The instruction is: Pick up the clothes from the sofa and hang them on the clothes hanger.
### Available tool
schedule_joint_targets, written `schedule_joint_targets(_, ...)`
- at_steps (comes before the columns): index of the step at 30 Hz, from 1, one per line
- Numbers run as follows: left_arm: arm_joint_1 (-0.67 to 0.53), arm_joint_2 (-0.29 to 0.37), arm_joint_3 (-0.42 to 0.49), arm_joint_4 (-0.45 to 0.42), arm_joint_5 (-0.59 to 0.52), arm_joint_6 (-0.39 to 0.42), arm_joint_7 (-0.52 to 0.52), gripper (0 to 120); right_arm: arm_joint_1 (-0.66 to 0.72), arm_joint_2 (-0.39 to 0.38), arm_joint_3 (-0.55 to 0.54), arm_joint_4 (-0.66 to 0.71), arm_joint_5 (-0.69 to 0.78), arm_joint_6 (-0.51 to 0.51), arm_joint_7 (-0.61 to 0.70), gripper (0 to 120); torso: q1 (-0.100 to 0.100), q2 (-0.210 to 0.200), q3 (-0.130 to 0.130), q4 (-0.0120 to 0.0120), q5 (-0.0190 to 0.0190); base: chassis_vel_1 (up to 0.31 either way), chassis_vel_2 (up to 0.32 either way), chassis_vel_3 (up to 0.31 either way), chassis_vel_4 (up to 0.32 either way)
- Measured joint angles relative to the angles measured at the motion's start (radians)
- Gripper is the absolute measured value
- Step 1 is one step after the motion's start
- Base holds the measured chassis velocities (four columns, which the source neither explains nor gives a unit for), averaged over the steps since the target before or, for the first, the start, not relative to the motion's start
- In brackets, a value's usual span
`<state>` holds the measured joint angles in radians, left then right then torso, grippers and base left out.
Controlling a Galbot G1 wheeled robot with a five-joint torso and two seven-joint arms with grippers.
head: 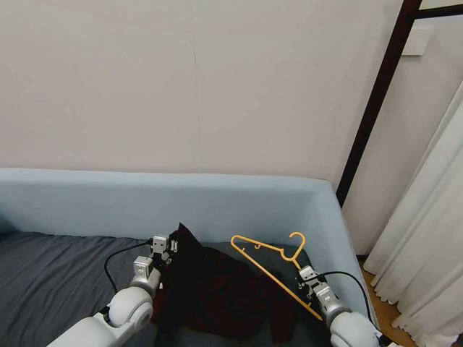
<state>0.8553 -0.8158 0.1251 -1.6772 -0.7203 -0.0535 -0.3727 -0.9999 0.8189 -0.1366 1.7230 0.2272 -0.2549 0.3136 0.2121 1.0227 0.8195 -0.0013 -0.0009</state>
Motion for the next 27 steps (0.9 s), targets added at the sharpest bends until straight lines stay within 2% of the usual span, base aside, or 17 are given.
schedule_joint_targets(1,0.0,0.0,0.0,0.0,0.0,0.0,0.0,0,0.0,0.0,0.0,0.0,0.0,0.0,0.0,4,0.0,0.0,0.0,0.0,0.0,0.0,0.0,0.0,0.0)
schedule_joint_targets(5,0.002,0.012,0.0,-0.054,-0.026,0.031,-0.016,0,-0.02,0.006,-0.017,-0.005,-0.246,0.114,-0.007,4,0.0,0.0,0.0,0.0001,0.0001,0.0,0.0,0.0,0.0)
schedule_joint_targets(8,-0.019,0.021,0.016,-0.057,-0.029,0.035,-0.02,0,-0.024,0.012,-0.033,-0.003,-0.279,0.144,-0.022,4,0.0,0.0,0.0,0.0002,0.0,0.0,0.0,0.0,0.0)
schedule_joint_targets(16,-0.051,0.045,0.056,-0.089,-0.029,0.034,-0.022,0,-0.01,0.037,-0.097,-0.007,-0.263,0.147,-0.036,4,0.0,0.0,0.0,-0.0001,0.0001,0.0,0.0,0.0,0.0)
schedule_joint_targets(27,0.002,0.049,0.054,-0.115,-0.004,0.033,-0.022,0,0.078,0.114,-0.161,-0.039,-0.132,0.067,0.027,4,0.0,0.0,0.0,0.0003,0.0,0.0,0.0,0.0,0.0)
